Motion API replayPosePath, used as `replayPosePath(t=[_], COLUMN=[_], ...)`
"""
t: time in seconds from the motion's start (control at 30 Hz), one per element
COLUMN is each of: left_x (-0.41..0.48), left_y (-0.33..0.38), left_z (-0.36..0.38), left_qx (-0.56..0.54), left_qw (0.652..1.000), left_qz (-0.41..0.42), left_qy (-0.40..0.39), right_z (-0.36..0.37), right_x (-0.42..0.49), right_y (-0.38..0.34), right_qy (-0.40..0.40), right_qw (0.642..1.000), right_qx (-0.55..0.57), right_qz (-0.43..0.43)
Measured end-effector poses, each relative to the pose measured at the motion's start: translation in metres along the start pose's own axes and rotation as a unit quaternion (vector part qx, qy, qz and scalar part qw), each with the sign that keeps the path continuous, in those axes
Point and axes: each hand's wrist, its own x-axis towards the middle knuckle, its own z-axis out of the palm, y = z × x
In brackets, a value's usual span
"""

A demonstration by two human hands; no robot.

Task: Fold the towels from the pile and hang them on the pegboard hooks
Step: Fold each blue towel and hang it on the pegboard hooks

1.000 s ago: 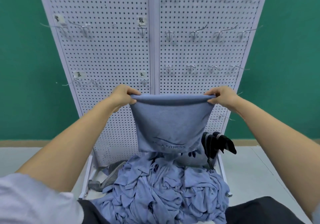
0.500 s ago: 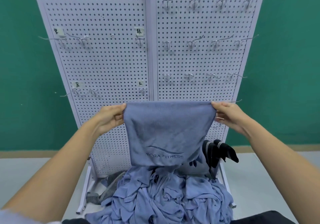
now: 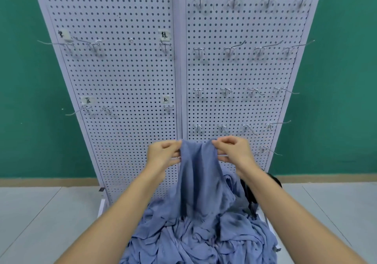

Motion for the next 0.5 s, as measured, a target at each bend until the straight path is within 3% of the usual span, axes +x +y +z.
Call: replayPosePath(t=[0.27, 0.5], left_x=[-0.018, -0.017], left_y=[-0.004, -0.004], left_z=[0.028, 0.019], left_qx=[0.048, 0.057], left_qw=[0.996, 0.991], left_qz=[0.07, 0.085], left_qy=[-0.036, -0.088], right_z=[0.029, 0.023], right_x=[-0.019, -0.023], right_y=[0.01, 0.006], right_qy=[-0.012, -0.119], right_qw=[0.996, 0.991], right_qx=[-0.023, 0.022], right_qz=[-0.082, -0.066])
